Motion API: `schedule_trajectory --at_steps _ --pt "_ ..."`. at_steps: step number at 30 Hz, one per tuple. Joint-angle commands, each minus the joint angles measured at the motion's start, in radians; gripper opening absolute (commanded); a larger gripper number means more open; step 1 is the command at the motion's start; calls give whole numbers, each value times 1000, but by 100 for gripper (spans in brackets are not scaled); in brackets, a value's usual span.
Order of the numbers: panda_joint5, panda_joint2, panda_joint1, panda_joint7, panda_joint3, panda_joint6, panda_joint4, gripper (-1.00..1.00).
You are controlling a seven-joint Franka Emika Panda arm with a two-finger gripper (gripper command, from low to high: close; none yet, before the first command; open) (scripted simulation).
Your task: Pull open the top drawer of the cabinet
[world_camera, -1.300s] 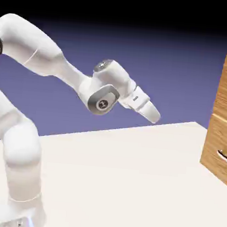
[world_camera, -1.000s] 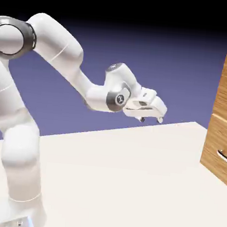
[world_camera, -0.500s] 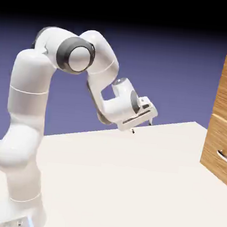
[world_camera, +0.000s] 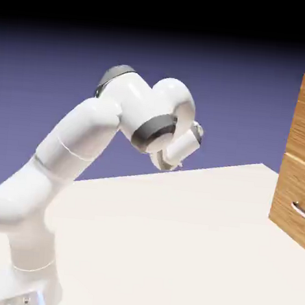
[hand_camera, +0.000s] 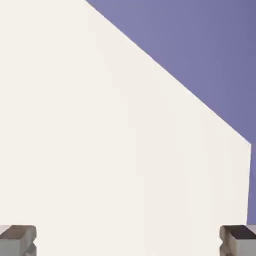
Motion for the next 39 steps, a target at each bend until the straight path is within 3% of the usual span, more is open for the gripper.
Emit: schedule_trajectory --at_steps 1,24,36,37,39 --pt "-44 34 -15 -7 28 -6 23 0" --pt "-1033 804 -348 -161 666 -138 537 0" --pt "-952 792 -119 -293 678 5 913 0" --pt "-952 792 -119 -293 678 5 913 -100" --pt "-963 796 -141 -280 680 -9 877 -100"
